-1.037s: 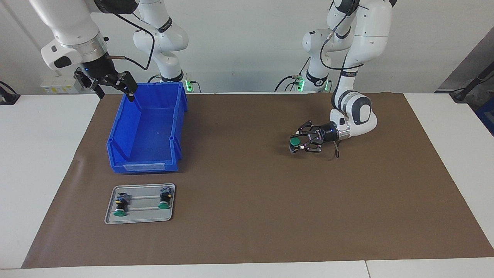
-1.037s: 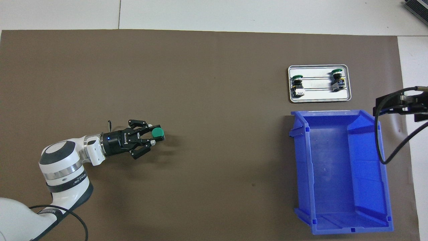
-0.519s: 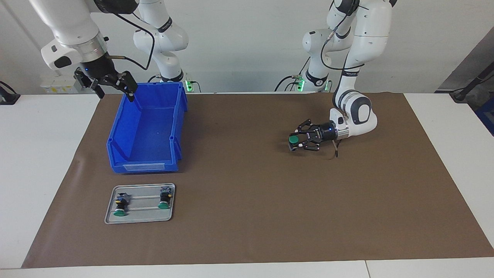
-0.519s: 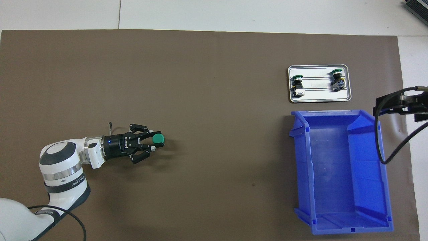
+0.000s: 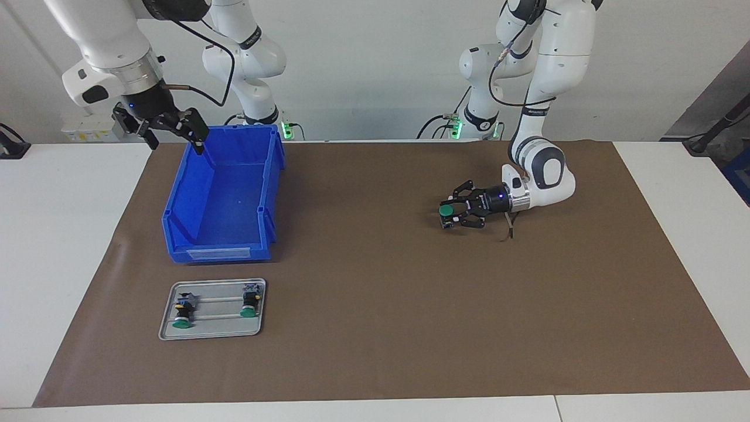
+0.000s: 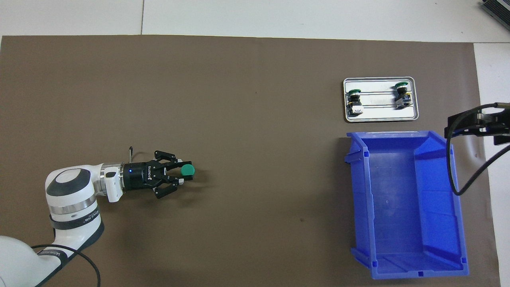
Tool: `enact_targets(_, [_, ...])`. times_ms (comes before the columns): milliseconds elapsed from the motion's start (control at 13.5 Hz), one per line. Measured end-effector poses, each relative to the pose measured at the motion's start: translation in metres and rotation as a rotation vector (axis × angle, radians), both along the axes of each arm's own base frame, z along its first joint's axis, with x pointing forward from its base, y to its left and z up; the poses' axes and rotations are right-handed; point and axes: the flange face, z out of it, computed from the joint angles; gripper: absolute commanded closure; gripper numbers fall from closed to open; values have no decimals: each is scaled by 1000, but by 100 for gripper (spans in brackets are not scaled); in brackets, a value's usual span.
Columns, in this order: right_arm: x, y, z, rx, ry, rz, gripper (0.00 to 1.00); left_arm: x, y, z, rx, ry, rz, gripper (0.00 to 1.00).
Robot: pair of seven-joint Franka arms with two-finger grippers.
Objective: Place and press button with both arms
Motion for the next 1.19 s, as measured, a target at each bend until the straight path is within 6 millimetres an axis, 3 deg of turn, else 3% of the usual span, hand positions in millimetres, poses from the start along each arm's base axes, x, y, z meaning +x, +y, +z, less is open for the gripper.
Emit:
enact_targets(222, [0, 0, 0, 0, 0, 0, 0, 2, 9, 0, 9, -5, 4, 26])
enact_targets(519, [0, 0, 0, 0, 0, 0, 0, 11, 19, 8, 35, -1, -16, 26])
enact_targets(1185, [0, 0, 0, 0, 0, 0, 0, 46, 66, 48, 194, 69, -79, 27])
